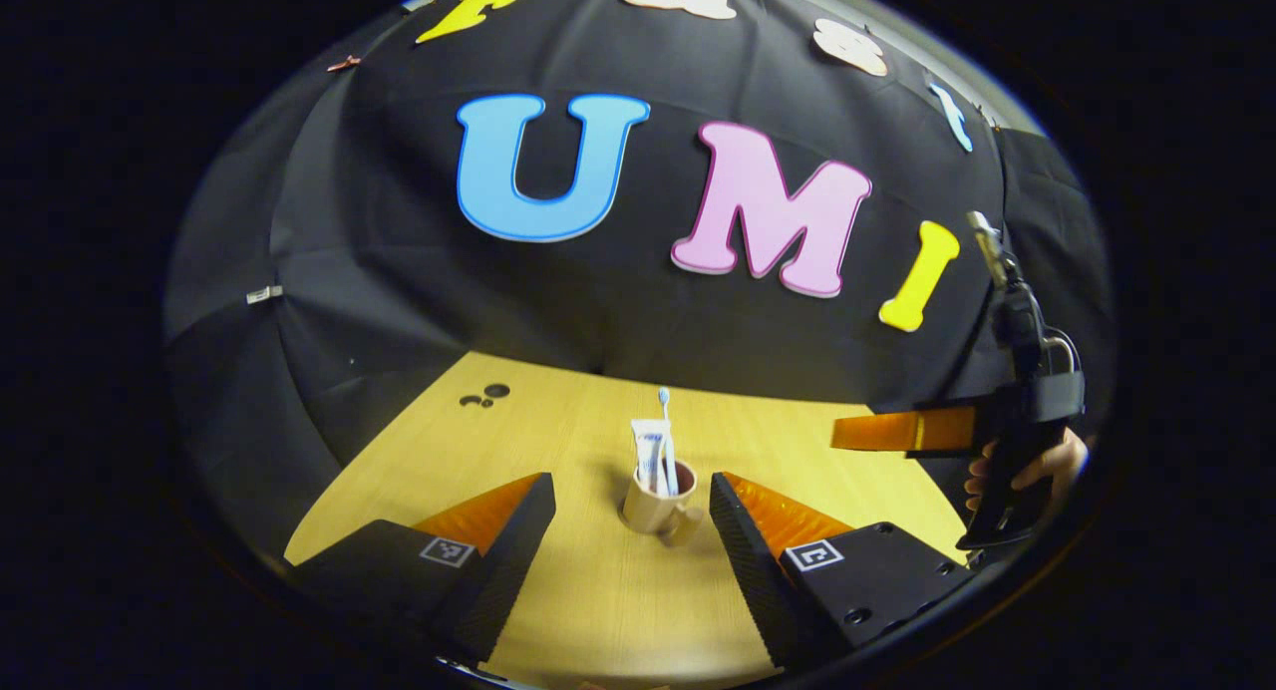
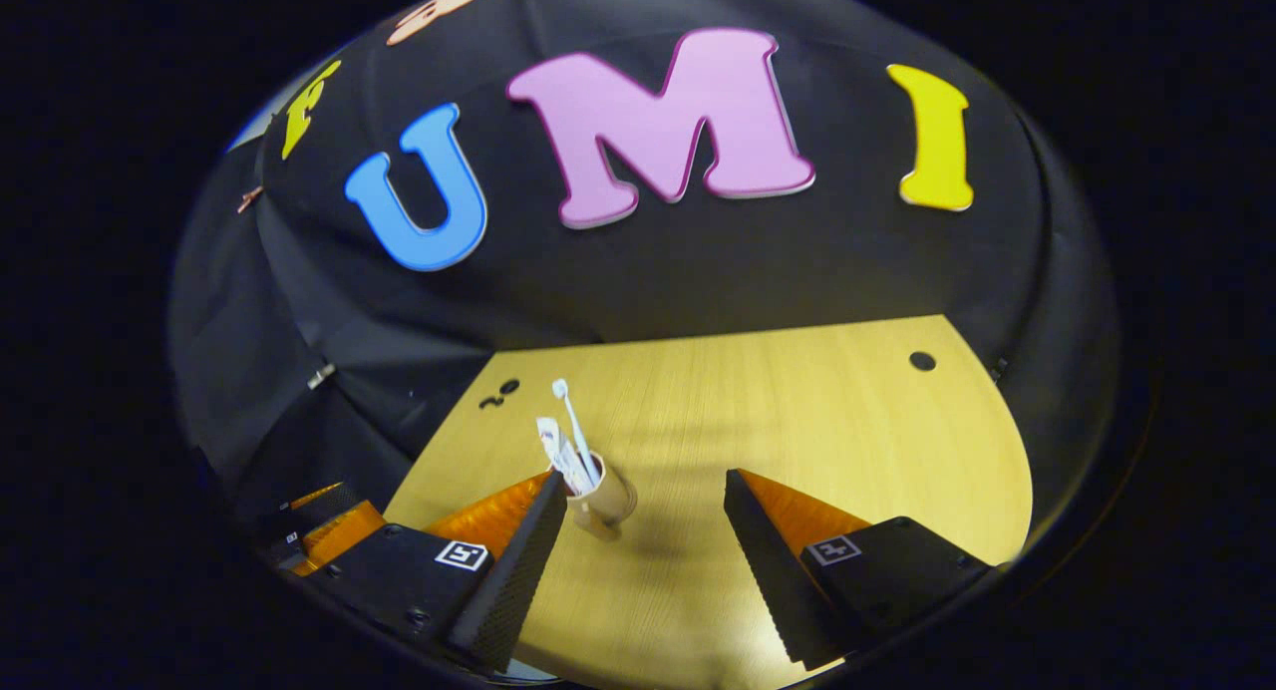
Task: Put the toothbrush and toothpaste on the desktop into the cup, then pick up the cup and place it on the coaster on the desktop.
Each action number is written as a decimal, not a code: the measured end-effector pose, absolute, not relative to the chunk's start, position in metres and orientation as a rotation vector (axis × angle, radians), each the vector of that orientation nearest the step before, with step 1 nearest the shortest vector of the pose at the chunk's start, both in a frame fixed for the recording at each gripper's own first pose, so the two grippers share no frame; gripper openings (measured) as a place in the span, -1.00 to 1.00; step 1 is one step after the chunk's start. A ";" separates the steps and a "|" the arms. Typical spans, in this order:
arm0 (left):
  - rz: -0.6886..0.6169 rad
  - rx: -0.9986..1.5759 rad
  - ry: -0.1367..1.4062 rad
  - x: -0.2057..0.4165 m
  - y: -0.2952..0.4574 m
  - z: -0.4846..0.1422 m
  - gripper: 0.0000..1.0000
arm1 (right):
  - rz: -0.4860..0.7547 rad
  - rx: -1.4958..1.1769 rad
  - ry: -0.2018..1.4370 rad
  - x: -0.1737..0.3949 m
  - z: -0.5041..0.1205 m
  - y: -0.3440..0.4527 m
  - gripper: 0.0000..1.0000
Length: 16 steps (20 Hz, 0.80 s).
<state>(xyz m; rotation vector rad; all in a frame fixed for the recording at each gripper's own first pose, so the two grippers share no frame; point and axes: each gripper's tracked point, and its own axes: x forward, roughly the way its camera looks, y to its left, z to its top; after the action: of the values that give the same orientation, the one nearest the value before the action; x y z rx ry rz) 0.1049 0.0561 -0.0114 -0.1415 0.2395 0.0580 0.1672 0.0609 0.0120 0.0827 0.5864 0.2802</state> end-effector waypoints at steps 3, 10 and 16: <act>0.058 -0.150 0.163 0.107 0.049 0.018 0.94 | 0.256 0.132 0.449 0.159 0.068 0.035 0.96; 0.028 -0.109 0.020 0.101 0.021 0.067 0.94 | 0.128 0.086 0.207 0.136 0.135 -0.025 0.95; -0.013 -0.099 -0.029 0.096 -0.004 0.082 0.93 | 0.098 0.070 0.155 0.124 0.135 -0.035 0.96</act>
<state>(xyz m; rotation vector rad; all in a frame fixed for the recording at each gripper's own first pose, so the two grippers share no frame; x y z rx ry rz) 0.0963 -0.0043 0.0821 -0.0988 -0.0292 -0.0130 0.1238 -0.0353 0.1351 0.0704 0.1553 0.0981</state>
